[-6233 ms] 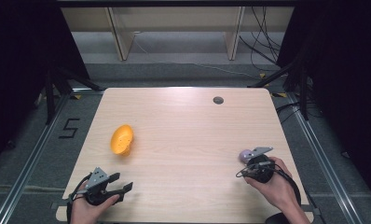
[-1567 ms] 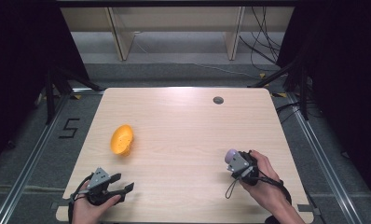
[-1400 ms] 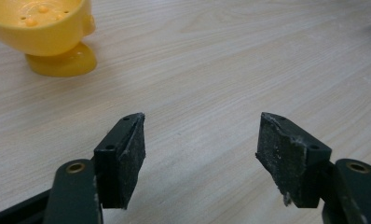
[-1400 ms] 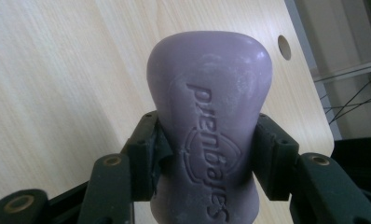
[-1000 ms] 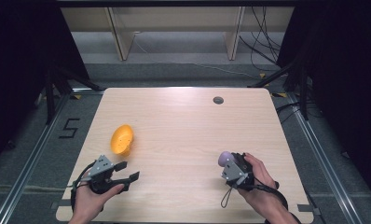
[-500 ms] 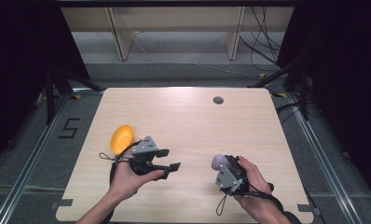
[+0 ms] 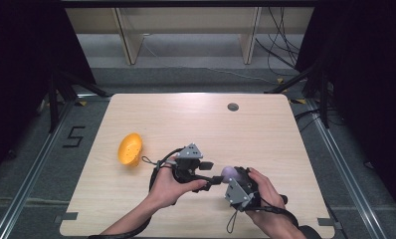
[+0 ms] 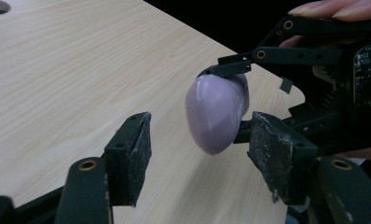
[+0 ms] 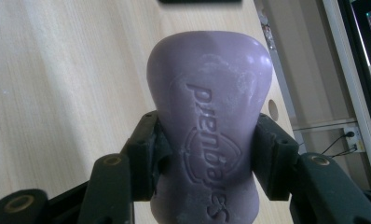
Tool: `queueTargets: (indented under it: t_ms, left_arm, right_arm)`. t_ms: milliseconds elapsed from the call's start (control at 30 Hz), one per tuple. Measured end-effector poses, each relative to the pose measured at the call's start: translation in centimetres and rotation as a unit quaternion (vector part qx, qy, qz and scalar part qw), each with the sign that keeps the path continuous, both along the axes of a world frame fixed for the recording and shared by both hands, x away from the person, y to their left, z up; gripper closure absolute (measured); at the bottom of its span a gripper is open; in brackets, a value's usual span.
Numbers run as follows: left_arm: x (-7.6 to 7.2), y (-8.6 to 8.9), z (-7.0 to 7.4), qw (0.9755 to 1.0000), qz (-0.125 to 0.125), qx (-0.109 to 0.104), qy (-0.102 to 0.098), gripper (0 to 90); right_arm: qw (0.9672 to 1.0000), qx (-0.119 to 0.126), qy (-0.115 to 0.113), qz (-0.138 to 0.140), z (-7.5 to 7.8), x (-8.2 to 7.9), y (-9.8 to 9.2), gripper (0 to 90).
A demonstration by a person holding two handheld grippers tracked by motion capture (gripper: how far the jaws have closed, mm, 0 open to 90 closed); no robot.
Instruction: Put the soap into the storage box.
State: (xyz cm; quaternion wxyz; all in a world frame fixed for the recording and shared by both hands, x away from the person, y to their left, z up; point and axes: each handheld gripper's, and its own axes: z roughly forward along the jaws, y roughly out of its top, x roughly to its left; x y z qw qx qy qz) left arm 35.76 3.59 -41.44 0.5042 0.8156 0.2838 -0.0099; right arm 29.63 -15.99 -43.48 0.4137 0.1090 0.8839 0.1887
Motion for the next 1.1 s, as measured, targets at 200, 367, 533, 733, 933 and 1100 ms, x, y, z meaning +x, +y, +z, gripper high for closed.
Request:
queueTargets:
  t_ms: [200,367,533,733,933,1100]
  left_arm:
    - [0.3,-0.7,-0.1,0.9998,-0.004,-0.011,0.016,40.4]
    - [0.6,-0.9,-0.3,0.9992,-0.006,-0.020,0.033,41.9]
    - [0.8,-1.1,-0.5,0.9991,-0.007,-0.018,0.037,44.1]
    - [0.9,-1.7,-0.8,0.9985,-0.014,-0.017,0.050,46.6]
    - [1.1,-1.9,-0.9,0.9980,-0.019,-0.017,0.057,49.1]
    - [1.3,-2.1,-1.0,0.9977,-0.019,-0.017,0.062,51.3]
  right_arm:
    - [0.9998,-0.009,0.001,0.017,0.0,0.0,0.4,50.2]
    - [0.9994,-0.015,-0.005,0.030,0.1,0.1,0.6,50.2]
    - [0.9995,-0.013,-0.015,0.023,0.2,0.0,0.7,50.2]
    - [0.9995,-0.011,-0.009,0.029,0.3,0.0,0.8,50.2]
    - [0.9995,-0.007,-0.014,0.026,0.2,-0.1,0.8,50.2]
    - [0.9997,0.000,-0.015,0.022,0.3,-0.3,0.9,50.2]
